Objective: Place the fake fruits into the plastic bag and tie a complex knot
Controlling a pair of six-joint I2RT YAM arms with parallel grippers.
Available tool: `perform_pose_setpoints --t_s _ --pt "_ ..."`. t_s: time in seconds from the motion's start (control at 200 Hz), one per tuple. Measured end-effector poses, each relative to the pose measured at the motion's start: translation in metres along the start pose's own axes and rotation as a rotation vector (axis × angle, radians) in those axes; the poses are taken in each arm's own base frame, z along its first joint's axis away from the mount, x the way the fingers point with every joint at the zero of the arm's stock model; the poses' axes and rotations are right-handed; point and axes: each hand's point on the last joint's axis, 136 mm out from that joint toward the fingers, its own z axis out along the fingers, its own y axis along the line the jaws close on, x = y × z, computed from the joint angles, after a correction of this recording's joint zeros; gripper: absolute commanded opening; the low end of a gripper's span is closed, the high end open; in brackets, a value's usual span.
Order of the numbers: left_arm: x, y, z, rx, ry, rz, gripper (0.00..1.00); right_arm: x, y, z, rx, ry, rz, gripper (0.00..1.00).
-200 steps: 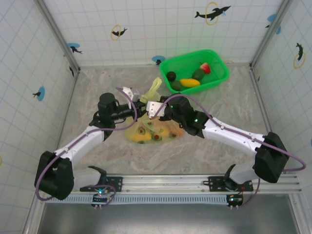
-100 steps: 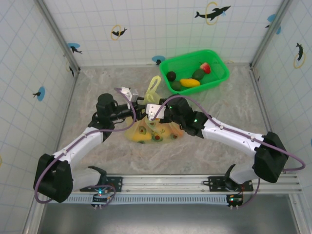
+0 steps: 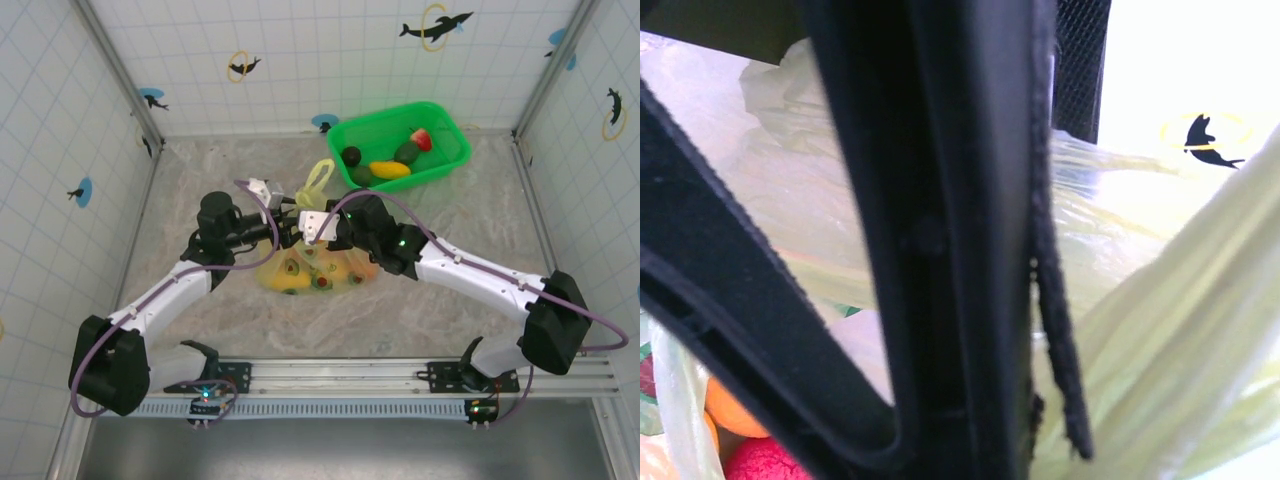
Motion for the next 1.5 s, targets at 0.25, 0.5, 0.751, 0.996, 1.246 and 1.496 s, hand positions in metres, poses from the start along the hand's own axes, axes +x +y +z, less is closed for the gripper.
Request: perform_pose_setpoints --t_s 0.25,0.5,0.751,0.996,1.246,1.496 --pt "0.0 0.0 0.0 -0.003 -0.007 0.005 0.7 0.0 0.006 0.0 -0.028 0.0 -0.026 0.0" --pt "0.002 0.0 0.0 -0.003 -0.008 0.005 0.72 -0.001 0.01 0.0 -0.054 -0.014 -0.041 0.0" --pt "0.002 -0.005 0.0 0.031 -0.017 0.003 0.66 -0.001 0.016 -0.001 -0.091 -0.028 -0.036 0.0" --pt "0.003 -0.013 0.0 0.077 -0.018 0.019 0.13 -0.001 0.02 -0.001 -0.111 -0.035 -0.034 0.0" --pt "0.002 -0.018 0.0 0.095 -0.019 0.041 0.0 -0.001 0.019 -0.001 -0.12 -0.046 -0.022 0.0" --pt "0.002 -0.01 -0.008 0.044 -0.055 0.048 0.0 0.003 0.012 -0.011 -0.063 -0.085 0.036 0.43"
